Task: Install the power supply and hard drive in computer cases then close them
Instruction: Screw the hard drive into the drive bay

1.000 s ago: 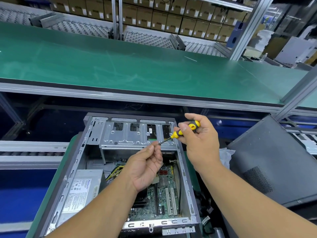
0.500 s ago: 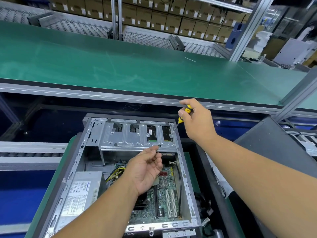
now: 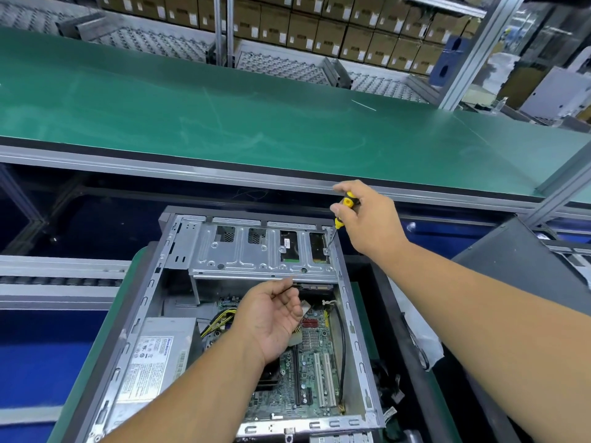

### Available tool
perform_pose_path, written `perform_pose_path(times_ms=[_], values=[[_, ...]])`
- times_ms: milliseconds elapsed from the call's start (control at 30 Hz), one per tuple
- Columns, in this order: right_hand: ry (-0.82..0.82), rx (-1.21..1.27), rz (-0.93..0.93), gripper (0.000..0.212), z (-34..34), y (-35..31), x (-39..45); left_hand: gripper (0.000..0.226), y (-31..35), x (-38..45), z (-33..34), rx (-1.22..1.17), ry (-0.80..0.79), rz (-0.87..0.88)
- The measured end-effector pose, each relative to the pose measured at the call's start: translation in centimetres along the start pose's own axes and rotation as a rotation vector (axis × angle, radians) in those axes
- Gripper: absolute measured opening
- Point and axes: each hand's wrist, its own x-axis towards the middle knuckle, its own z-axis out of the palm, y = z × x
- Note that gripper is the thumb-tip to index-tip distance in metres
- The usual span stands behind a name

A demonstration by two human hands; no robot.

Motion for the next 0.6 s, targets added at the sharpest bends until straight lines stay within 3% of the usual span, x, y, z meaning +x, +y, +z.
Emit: perform_pose_path(times_ms=[167,300,500,600], values=[[0.064,-0.167,-0.022,0.052,0.38,-0.07,0.35,0.013,0.20,0.22,-0.19,0.027,0.157,0.022],[-0.069,0.116,0.026,0.061,0.71,0.30,0.27,0.012,-0.08,0.60,-0.36,0.150,0.180,0.036],[0.094,-0.202,-0.002,0.051,0.56,-0.36,0.77,0.012,-0.22,0.51,0.09,0.188,0.158,0.031],[-0.063,0.061,-0.011,0.057,0.98,-0.25,0.80,0.021,0.19,0.28,0.05,0.080,0.088,-0.027]])
